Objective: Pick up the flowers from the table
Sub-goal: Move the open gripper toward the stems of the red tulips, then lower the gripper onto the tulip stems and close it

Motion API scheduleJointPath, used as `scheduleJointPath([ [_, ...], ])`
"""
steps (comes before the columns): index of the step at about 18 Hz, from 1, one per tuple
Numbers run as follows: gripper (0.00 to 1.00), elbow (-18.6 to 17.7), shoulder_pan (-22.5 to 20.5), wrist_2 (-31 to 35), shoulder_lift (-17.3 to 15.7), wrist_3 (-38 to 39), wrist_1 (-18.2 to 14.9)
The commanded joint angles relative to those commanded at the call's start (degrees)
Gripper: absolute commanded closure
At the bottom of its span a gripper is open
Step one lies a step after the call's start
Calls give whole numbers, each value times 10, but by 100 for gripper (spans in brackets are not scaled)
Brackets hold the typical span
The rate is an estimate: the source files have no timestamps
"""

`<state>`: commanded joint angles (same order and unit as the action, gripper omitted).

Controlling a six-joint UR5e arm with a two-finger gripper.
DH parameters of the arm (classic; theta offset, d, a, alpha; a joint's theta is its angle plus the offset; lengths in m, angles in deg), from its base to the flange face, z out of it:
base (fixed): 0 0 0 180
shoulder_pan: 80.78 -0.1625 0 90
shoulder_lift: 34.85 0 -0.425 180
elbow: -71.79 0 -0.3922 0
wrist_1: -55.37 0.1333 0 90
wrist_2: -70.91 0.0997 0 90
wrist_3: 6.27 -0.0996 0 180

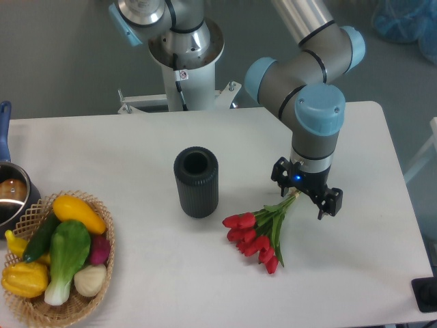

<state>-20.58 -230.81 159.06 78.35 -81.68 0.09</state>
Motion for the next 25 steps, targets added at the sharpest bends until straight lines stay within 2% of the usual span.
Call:
scheduleJointPath([
  [6,0,-36,-2,-4,-1,-4,25],
  [11,0,-59,2,-3,-2,-3,25],
  [18,0,-76,5,-3,-6,-2,25],
  [25,0,-75,24,-3,8,-4,35],
])
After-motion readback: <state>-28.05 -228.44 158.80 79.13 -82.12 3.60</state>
